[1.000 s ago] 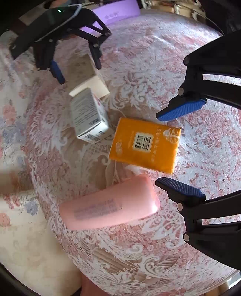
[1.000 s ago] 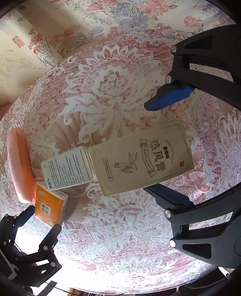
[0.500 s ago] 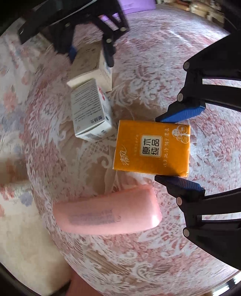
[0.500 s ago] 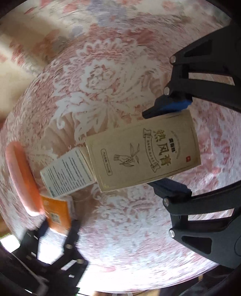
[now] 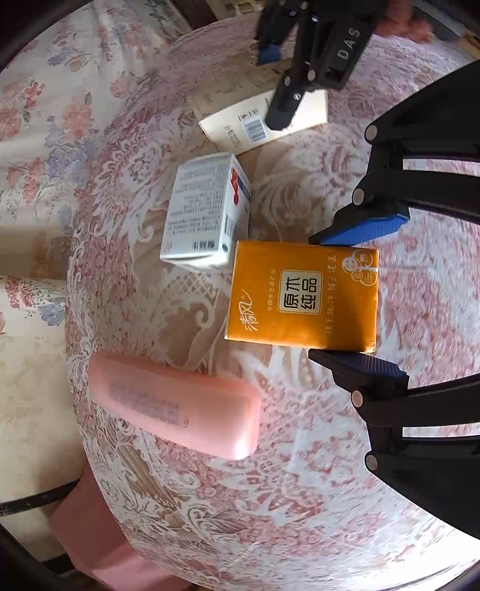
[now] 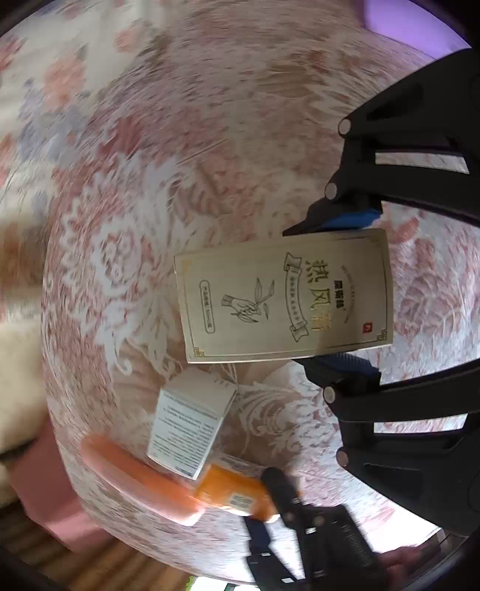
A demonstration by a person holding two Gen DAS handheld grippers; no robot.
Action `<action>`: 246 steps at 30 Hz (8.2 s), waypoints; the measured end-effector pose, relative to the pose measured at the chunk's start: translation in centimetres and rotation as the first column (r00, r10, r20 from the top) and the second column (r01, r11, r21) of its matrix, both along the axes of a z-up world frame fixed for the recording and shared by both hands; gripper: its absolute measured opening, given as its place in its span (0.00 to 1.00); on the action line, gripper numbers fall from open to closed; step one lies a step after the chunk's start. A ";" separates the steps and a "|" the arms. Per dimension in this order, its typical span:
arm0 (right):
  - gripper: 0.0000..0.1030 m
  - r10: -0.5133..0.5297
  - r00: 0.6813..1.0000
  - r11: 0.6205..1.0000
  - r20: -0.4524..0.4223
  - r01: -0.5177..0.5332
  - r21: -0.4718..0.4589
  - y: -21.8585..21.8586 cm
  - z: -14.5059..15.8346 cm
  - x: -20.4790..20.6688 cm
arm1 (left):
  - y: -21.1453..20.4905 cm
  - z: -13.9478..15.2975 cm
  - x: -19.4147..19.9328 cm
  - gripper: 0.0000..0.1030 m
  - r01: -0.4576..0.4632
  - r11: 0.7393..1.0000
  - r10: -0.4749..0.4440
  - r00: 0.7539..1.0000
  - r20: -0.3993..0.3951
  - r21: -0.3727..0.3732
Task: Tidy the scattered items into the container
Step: 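Grasp the orange tissue pack with the left tool while the right tool grasps the cream box, then lift the orange pack and cream box and carry them over the purple box, then lower both items into the purple box and open both tools, then move both open tools back over the bed toward the pink soap and white box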
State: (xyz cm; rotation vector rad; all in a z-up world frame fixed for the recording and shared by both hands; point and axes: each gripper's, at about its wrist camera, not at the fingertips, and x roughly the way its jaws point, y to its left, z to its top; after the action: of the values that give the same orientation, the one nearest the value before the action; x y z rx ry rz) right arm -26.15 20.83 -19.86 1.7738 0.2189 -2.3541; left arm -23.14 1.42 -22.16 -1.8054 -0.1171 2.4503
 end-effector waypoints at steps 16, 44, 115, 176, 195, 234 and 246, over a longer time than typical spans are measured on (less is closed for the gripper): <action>0.55 -0.032 0.999 0.999 -0.019 0.032 0.008 -0.4 -0.2 0.9 | 0.9 1.4 0.5 0.51 -0.019 1.000 0.019 1.000 -0.018 0.013; 0.55 -0.076 0.997 0.997 -0.035 0.077 0.031 2.6 1.0 3.7 | 4.5 4.6 2.5 0.51 0.022 0.999 -0.019 0.998 -0.064 0.043; 0.55 -0.377 0.907 0.922 -0.187 0.386 0.013 25.2 10.5 15.7 | 30.1 14.8 9.4 0.51 0.402 0.912 -0.378 0.899 -0.221 0.074; 0.53 -0.787 0.601 0.607 -0.138 0.795 -0.001 48.1 8.8 25.3 | 56.0 14.0 14.6 0.51 0.701 0.713 -0.692 0.698 -0.184 -0.024; 0.54 -0.782 0.609 0.614 -0.135 0.789 -0.001 49.1 8.2 25.6 | 56.1 13.4 13.5 0.51 0.695 0.719 -0.685 0.705 -0.181 -0.015; 0.69 -0.785 0.602 0.609 -0.149 0.793 -0.001 52.4 9.3 25.4 | 61.2 14.0 12.3 0.54 0.727 0.686 -0.707 0.676 -0.211 0.029; 0.69 -0.765 0.607 0.629 -0.215 0.776 -0.046 48.6 11.0 25.4 | 58.6 15.3 12.9 0.54 0.711 0.702 -0.684 0.690 -0.237 0.042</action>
State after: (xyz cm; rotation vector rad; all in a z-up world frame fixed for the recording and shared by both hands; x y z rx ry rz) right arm -0.79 69.46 -8.85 1.8732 -0.6195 -3.1437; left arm -10.24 59.99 -6.84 -1.1991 0.3619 1.9720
